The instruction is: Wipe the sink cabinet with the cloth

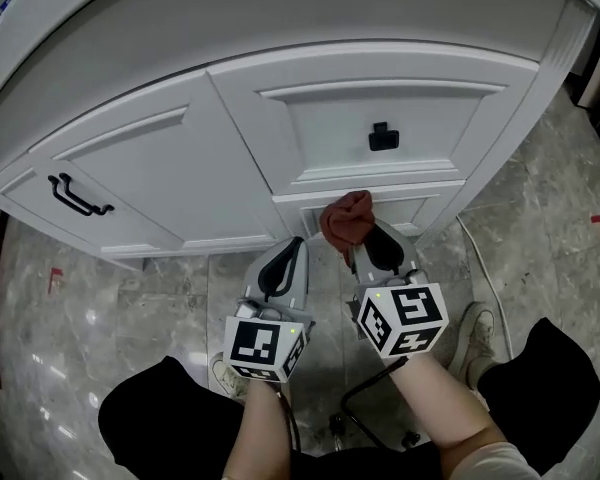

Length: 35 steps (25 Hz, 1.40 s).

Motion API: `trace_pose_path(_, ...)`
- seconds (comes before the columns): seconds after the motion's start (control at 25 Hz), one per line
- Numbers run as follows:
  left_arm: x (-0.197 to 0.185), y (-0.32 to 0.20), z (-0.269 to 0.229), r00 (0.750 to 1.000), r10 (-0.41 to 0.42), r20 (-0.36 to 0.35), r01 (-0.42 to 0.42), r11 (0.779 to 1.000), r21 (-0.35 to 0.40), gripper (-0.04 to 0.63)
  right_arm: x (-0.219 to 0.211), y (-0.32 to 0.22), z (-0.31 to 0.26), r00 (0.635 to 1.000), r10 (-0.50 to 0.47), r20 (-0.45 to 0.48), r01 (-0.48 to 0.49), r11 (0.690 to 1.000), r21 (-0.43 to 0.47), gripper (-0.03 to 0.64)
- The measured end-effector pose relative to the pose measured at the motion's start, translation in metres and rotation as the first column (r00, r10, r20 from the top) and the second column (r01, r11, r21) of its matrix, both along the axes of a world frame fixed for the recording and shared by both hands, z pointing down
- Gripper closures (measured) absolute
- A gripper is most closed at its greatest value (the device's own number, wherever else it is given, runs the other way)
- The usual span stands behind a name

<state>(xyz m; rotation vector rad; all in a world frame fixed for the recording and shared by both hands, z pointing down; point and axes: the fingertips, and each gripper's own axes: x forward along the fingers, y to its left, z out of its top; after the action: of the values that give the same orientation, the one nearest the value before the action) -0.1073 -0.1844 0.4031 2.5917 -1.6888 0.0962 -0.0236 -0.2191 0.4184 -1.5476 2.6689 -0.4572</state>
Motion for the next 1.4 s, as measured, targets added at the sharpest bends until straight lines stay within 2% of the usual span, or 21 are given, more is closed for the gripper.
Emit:
trace_pose_path(0.2, -0.046, 0.006, -0.001, 0.997, -0.078, -0.016, 0.078, 0.997, -0.004, 0.595, -0.068, 0.007, 0.025, 0.994, -0.108, 0.022, 0.109, 0.992, -0.069, 0.529)
trace_pose_path(0.36, -0.059, 0.008, 0.002, 0.996, -0.089, -0.019, 0.089, 0.996, -0.008, 0.595, -0.104, 0.006, 0.038, 0.987, -0.157, 0.018, 0.158, 0.983, -0.092, 0.529)
trace_pose_path(0.48, -0.062, 0.009, 0.007, 0.996, -0.086, -0.016, 0.086, 0.996, -0.019, 0.595, -0.114, 0.002, 0.049, 0.988, -0.151, 0.018, 0.152, 0.982, -0.109, 0.529)
trace_pose_path(0.76, -0.064, 0.006, 0.011, 0.997, -0.075, -0.023, 0.075, 0.997, -0.025, 0.595, -0.108, -0.005, 0.057, 0.993, -0.121, 0.015, 0.122, 0.987, -0.101, 0.529)
trace_pose_path(1.16, -0.042, 0.001, 0.015, 0.999, -0.039, -0.027, 0.038, 0.999, -0.034, 0.595, -0.040, -0.020, 0.079, 0.999, 0.038, 0.015, -0.035, 0.984, -0.172, 0.529)
trace_pose_path(1.4, -0.025, -0.003, 0.016, 0.999, -0.014, -0.034, 0.012, 0.999, -0.038, 0.595, -0.013, -0.020, 0.084, 0.996, 0.086, 0.032, -0.077, 0.975, -0.210, 0.529)
